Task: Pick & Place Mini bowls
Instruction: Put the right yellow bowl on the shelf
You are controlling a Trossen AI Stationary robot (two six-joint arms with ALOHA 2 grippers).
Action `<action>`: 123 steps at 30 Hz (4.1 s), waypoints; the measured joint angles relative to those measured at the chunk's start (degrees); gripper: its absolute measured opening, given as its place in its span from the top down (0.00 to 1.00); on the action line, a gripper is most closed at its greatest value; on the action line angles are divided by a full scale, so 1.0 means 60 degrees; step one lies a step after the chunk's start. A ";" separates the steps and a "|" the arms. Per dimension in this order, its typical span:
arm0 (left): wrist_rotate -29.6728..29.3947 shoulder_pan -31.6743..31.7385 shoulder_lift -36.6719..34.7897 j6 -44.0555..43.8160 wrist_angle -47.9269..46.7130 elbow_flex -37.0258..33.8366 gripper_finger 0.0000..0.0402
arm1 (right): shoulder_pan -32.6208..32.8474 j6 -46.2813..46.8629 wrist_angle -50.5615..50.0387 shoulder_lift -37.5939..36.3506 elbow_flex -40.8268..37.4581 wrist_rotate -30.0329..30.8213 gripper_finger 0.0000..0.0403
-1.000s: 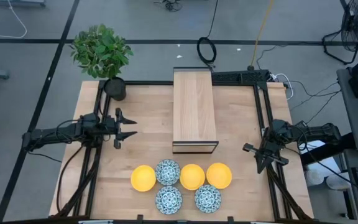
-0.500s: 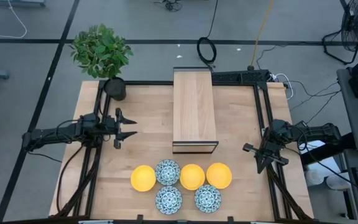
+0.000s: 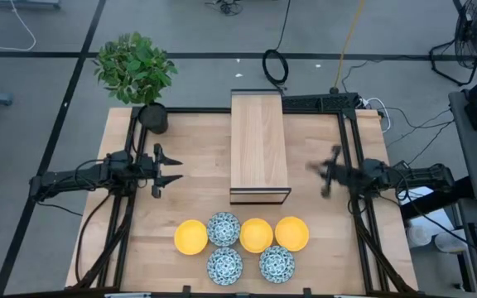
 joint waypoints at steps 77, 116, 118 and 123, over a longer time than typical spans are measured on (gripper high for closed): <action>0.0000 0.0002 0.0000 0.0000 0.0011 0.0001 0.47 | 0.0004 -0.1171 0.0251 0.0004 -0.0004 0.8052 1.00; -0.0003 0.0000 -0.0004 0.0000 0.0015 0.0003 0.47 | 0.0000 0.4488 0.6337 0.0073 -0.0007 -1.2368 1.00; -0.0004 0.0003 0.0000 0.0000 0.0000 0.0000 0.47 | 0.0000 0.5986 0.7401 0.0073 -0.0007 -1.3321 1.00; -0.0004 0.0004 -0.0002 0.0000 0.0011 0.0003 0.47 | 0.0000 0.9107 0.8191 0.0069 -0.0007 -1.4248 1.00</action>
